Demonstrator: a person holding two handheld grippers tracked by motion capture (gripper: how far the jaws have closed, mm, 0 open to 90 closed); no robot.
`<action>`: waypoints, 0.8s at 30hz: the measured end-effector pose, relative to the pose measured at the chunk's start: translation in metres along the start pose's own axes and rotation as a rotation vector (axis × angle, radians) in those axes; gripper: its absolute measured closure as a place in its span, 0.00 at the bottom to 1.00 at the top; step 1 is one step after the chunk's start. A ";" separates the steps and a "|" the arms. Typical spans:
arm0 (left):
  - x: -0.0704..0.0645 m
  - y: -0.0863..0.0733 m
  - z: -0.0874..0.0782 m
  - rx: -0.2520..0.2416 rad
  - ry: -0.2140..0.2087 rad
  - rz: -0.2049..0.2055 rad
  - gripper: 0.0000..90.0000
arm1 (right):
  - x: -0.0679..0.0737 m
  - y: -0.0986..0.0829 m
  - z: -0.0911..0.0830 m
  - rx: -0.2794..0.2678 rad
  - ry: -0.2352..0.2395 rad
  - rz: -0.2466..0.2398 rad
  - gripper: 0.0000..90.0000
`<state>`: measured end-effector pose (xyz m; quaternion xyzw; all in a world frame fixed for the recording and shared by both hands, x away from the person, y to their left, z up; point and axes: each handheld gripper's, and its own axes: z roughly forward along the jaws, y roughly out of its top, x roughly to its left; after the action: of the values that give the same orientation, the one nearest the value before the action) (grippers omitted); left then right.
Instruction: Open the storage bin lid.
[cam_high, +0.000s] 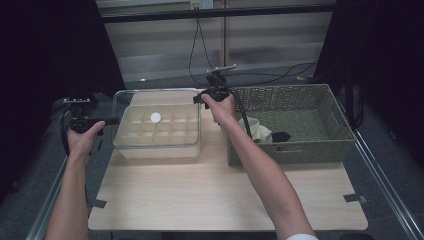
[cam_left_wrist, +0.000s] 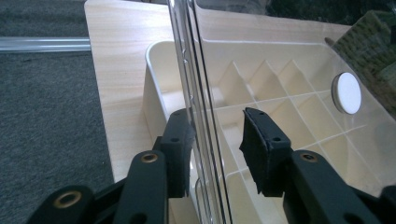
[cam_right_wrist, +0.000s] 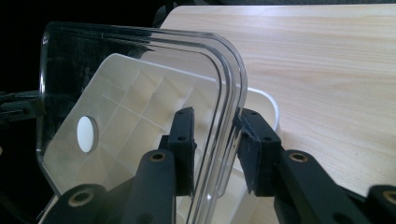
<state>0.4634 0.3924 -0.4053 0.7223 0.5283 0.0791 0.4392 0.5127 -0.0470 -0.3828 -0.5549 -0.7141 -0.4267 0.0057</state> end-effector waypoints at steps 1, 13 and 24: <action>0.001 0.000 -0.002 0.005 -0.005 0.010 0.71 | 0.000 0.000 0.000 0.000 0.000 0.000 0.77; -0.007 0.000 -0.020 -0.023 -0.006 0.043 0.77 | 0.010 0.002 -0.021 -0.051 0.065 -0.005 0.83; -0.009 0.003 -0.031 -0.052 -0.021 0.065 0.81 | 0.016 0.003 -0.030 -0.070 0.065 -0.028 0.83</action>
<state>0.4434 0.4018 -0.3810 0.7282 0.4977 0.0993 0.4607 0.4947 -0.0528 -0.3544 -0.5307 -0.7058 -0.4692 0.0035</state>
